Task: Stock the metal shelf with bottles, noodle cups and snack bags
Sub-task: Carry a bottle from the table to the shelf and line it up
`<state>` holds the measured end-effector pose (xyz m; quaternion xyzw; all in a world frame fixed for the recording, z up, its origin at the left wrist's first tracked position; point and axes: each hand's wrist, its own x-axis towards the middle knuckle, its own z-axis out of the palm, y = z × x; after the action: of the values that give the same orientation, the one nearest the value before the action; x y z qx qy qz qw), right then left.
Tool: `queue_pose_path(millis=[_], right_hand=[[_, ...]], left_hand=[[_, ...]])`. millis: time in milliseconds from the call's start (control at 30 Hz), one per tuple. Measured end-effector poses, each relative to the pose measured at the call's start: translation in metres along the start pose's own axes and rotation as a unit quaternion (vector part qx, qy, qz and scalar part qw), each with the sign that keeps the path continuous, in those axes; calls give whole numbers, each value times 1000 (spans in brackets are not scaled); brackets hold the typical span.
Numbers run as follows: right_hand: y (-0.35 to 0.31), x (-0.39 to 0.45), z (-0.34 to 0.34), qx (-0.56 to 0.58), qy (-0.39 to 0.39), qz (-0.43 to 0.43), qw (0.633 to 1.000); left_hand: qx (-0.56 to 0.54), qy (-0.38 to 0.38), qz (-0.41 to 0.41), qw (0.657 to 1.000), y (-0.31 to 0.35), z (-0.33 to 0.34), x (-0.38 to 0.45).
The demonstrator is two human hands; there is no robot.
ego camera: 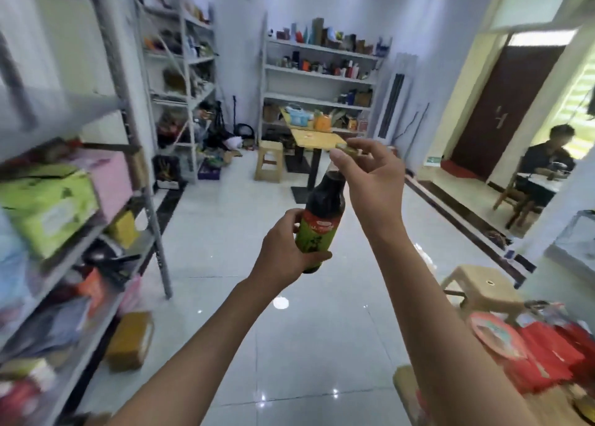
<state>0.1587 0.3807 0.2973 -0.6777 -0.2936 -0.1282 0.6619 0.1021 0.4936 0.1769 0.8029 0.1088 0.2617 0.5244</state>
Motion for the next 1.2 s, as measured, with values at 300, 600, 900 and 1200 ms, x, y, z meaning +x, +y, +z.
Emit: queue_pose_path(millis=[300, 600, 900, 1200], right_hand=[[-55, -11, 213, 45, -239, -58, 968], [-59, -12, 386, 162, -386, -87, 904], [-90, -12, 510, 242, -533, -63, 808], [-88, -59, 600, 172, -659, -142, 718]], left_hand=[[84, 289, -43, 953, -50, -210, -29], [222, 476, -104, 845, -46, -336, -43], [234, 632, -138, 726, -47, -427, -36], [316, 714, -209, 589, -57, -504, -51]])
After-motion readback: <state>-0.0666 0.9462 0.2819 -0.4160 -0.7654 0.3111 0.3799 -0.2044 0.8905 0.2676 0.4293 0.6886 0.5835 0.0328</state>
